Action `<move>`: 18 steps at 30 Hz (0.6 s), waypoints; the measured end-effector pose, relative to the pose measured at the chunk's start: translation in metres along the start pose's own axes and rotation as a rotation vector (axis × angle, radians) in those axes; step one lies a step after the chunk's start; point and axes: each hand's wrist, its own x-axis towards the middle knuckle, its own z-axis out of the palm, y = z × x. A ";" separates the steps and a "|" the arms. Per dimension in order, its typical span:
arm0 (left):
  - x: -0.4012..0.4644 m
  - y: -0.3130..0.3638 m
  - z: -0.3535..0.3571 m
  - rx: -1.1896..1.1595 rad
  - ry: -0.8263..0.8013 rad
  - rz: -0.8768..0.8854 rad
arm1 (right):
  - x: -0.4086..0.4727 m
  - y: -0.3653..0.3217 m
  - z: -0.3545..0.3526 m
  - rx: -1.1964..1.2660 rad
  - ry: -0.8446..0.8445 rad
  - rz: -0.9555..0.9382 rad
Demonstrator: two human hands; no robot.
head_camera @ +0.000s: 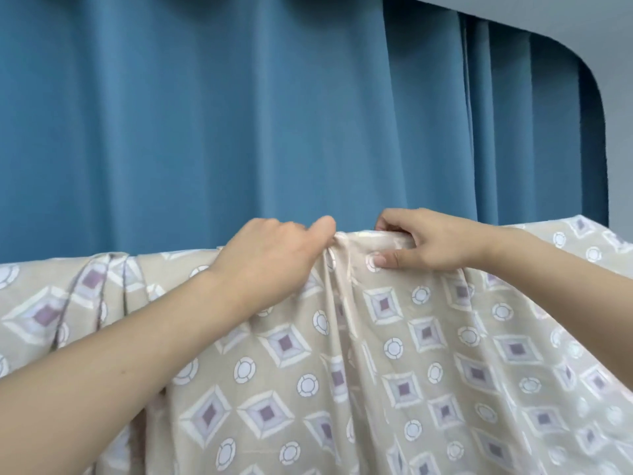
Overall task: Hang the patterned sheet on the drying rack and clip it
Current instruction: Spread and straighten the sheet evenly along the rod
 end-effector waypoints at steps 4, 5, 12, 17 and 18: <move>0.016 -0.009 -0.006 0.056 -0.004 -0.153 | 0.000 0.010 -0.002 -0.024 0.014 -0.016; 0.022 -0.016 -0.007 0.047 0.007 -0.196 | 0.000 0.010 -0.003 -0.014 -0.001 -0.015; 0.081 -0.075 -0.011 0.047 0.096 -0.364 | 0.032 0.000 -0.040 -0.086 0.290 0.075; 0.128 -0.099 -0.005 0.133 0.016 -0.407 | 0.089 -0.003 -0.071 -0.496 0.456 0.335; 0.134 -0.099 -0.002 0.160 -0.034 -0.419 | 0.101 -0.002 -0.073 -0.435 0.485 0.398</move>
